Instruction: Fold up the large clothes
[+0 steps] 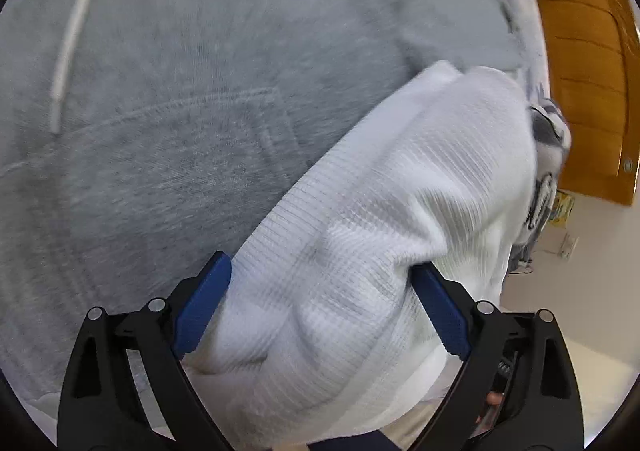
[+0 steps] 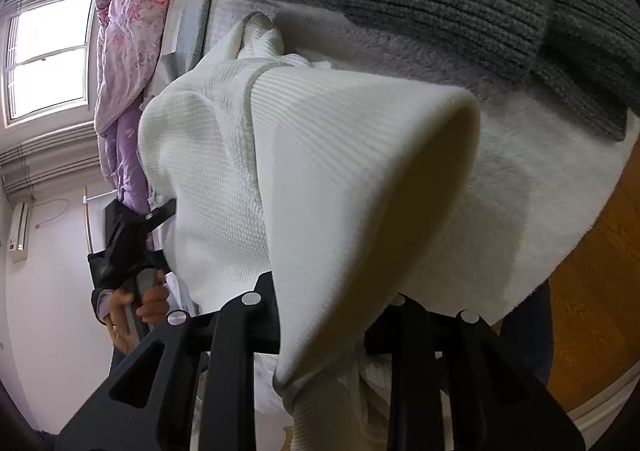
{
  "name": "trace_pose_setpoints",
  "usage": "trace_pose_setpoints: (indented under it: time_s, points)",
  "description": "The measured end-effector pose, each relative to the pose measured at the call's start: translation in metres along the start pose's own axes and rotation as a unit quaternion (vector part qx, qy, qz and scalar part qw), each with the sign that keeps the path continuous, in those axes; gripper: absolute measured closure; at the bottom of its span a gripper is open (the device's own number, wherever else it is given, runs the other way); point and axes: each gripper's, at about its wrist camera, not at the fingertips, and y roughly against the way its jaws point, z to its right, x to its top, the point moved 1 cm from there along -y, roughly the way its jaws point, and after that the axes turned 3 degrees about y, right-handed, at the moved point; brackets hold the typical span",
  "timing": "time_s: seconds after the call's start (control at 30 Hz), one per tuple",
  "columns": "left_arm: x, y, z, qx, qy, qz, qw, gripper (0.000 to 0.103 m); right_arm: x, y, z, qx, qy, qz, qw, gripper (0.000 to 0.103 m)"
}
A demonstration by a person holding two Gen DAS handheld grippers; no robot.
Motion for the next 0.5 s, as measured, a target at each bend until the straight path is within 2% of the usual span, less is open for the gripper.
trace_pose_setpoints:
  time_s: [0.13, 0.17, 0.2, 0.27, 0.47, 0.5]
  points:
    - [0.003, -0.007, -0.003, 0.007, -0.008, -0.001, 0.9999, 0.011, 0.004, -0.005, 0.0, -0.005, -0.003, -0.008, 1.0, 0.078]
    - [0.001, -0.005, 0.0, 0.012, -0.02, 0.007, 0.9997, 0.022, 0.004, -0.006, 0.0, -0.005, -0.005, -0.009, 1.0, 0.078]
    - [-0.001, -0.005, 0.003, 0.02, -0.028, 0.011, 0.9993, 0.025, 0.004, -0.007, -0.001, -0.008, -0.006, -0.01, 1.0, 0.078]
    - [-0.008, -0.001, 0.01, 0.03, -0.04, 0.024, 0.9985, 0.037, 0.002, -0.007, -0.004, -0.017, -0.004, -0.011, 1.0, 0.078]
    - [-0.026, 0.018, 0.03, 0.056, -0.066, 0.07, 0.9937, 0.064, -0.002, -0.003, -0.026, -0.056, 0.005, -0.011, 0.998, 0.078]
    - [-0.028, 0.02, 0.037, 0.057, -0.07, 0.077, 0.9929, 0.065, -0.004, -0.001, -0.035, -0.069, 0.017, -0.01, 0.997, 0.079]
